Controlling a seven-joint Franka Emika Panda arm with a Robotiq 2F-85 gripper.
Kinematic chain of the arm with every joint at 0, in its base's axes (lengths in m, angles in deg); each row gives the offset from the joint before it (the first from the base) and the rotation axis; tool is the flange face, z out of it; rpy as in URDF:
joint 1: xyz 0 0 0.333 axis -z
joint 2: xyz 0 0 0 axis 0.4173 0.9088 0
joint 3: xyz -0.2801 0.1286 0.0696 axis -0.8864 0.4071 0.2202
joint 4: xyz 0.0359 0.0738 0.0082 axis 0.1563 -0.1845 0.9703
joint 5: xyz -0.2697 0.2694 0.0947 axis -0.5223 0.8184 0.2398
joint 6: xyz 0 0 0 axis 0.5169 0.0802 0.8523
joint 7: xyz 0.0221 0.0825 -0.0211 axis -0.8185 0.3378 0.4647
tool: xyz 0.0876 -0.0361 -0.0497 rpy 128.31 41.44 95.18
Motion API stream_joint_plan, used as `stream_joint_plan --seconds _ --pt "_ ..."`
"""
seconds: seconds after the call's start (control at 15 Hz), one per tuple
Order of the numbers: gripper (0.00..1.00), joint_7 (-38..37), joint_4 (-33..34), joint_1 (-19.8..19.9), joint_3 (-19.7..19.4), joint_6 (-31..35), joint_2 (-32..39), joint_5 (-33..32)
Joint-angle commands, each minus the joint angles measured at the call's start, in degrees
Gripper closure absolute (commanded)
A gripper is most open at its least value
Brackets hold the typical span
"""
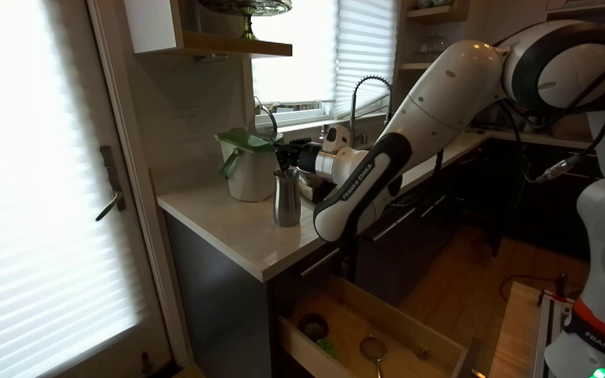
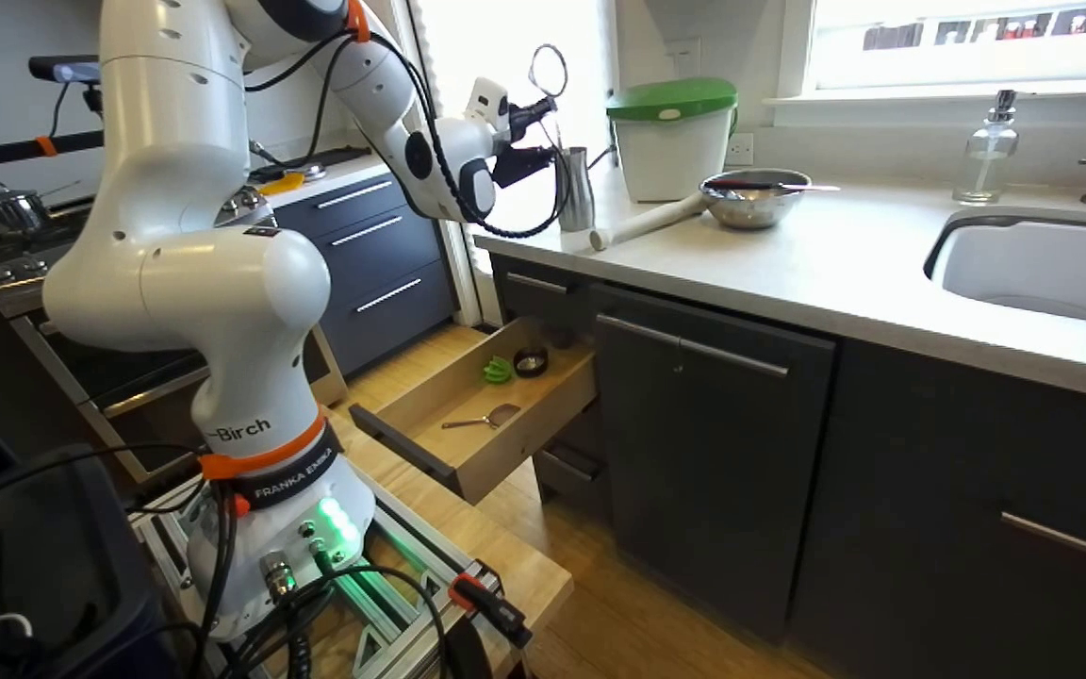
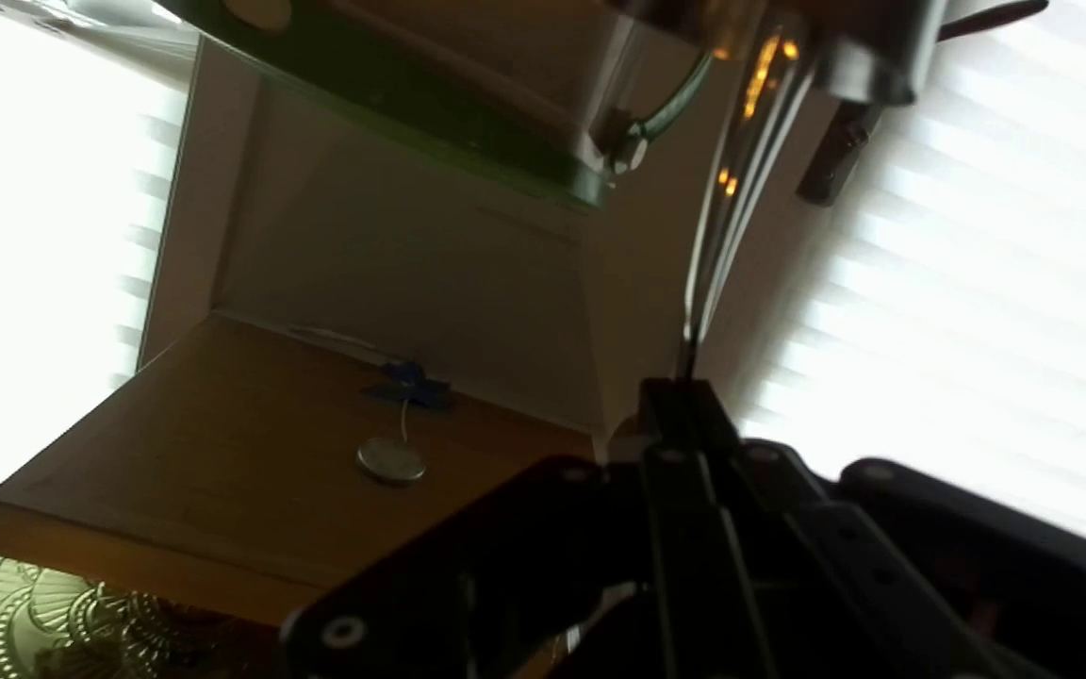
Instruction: Take the strainer out of the drawer and put it in the silver cup
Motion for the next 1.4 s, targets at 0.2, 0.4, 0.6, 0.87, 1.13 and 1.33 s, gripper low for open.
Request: stream_joint_plan --seconds 0.2,0.4,0.6,0.87,1.13,1.33 --pt "0.99 -9.19 -5.65 -15.03 -16.78 1.50 4.78 5.58" --pt "0.99 -15.28 -6.59 -20.41 -21.94 1.51 9.12 5.62" --pt "0.99 -20.47 -8.62 -25.36 -26.16 1.52 13.11 6.89" --pt "0.71 -27.03 -11.16 -31.92 -32.42 0.28 18.63 10.53" --pt "0.49 -33.06 -13.11 -36.17 -36.83 0.54 23.32 13.36" --pt "0.27 -37.68 -13.79 -39.36 -40.43 0.51 26.20 14.25"
